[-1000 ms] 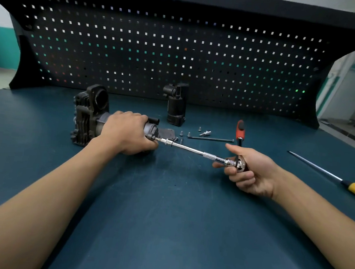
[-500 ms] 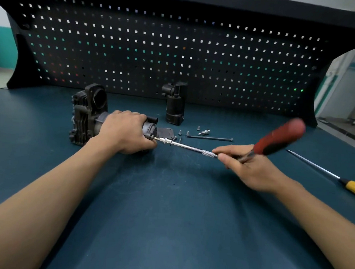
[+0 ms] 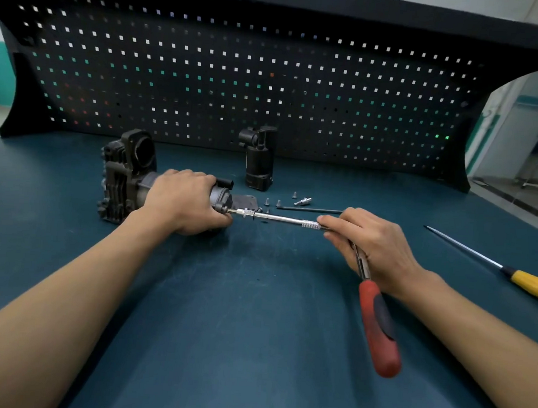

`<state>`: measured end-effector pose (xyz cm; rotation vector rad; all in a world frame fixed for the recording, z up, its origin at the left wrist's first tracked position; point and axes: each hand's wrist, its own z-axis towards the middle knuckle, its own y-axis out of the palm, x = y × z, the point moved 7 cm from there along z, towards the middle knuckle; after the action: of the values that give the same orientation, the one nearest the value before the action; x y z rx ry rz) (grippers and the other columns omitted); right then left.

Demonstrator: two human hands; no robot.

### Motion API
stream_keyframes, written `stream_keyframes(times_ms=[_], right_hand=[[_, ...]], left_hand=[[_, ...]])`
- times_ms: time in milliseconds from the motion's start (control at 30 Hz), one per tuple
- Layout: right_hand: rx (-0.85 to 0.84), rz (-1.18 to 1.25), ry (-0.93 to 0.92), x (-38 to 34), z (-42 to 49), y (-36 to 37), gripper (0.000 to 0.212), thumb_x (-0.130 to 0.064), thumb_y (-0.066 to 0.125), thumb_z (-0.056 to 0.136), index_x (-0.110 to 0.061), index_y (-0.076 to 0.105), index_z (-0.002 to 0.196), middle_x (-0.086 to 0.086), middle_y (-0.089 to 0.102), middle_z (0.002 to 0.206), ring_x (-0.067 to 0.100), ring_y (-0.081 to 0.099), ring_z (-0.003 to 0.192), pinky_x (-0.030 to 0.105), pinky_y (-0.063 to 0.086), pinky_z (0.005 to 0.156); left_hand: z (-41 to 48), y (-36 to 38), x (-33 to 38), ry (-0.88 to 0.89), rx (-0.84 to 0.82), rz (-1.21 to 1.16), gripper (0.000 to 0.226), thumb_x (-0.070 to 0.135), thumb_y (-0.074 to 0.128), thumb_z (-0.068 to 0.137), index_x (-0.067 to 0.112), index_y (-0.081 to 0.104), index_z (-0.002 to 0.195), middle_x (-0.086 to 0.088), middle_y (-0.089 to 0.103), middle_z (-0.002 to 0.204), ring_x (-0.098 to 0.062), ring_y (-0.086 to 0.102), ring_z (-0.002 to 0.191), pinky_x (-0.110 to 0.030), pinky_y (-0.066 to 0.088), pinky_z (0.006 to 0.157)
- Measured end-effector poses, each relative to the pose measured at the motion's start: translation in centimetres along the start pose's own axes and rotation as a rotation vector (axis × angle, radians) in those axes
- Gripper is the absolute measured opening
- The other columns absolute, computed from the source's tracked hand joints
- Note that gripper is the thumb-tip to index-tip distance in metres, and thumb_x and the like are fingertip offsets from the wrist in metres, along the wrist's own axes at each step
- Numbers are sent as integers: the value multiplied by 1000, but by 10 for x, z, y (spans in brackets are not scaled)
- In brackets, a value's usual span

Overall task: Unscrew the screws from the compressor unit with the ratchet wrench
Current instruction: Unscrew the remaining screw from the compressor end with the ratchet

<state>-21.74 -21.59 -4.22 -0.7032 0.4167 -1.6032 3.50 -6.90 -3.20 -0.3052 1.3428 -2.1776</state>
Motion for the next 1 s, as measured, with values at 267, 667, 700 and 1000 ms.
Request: stream_keyframes(times_ms=[267, 667, 700, 1000], right_hand=[[-442, 746, 607, 15, -13, 40, 37, -49, 55, 94, -16, 71, 87, -6, 61, 65, 7, 48, 54, 20, 40, 53], [-599, 1571, 1473, 3, -35, 56, 62, -54, 37, 102, -2, 70, 100, 4, 45, 56, 4, 25, 27, 10, 17, 27], [-594, 1634, 1513, 2, -35, 56, 62, -52, 36, 102, 0, 70, 98, 2, 43, 55, 3, 25, 25, 9, 16, 26], [-502, 1402, 1321, 9, -32, 55, 30, -41, 55, 98, -18, 71, 87, 9, 50, 57, 10, 29, 32, 15, 20, 32]], left_hand=[[1, -4, -1, 6, 14, 5, 50, 76, 49, 62, 30, 49, 79, 11, 53, 78, -18, 44, 73, -33, 28, 70], [-1, -1, 1, 8, -6, -6, 48, 77, 47, 62, 32, 45, 76, 11, 52, 78, -19, 44, 74, -34, 29, 71], [-1, -1, 1, 8, -6, -7, 48, 77, 47, 61, 32, 45, 76, 11, 52, 78, -19, 45, 74, -34, 29, 71], [-2, -1, -1, 2, 17, -13, 48, 77, 48, 63, 31, 49, 78, 9, 58, 81, -19, 45, 74, -34, 30, 72]])
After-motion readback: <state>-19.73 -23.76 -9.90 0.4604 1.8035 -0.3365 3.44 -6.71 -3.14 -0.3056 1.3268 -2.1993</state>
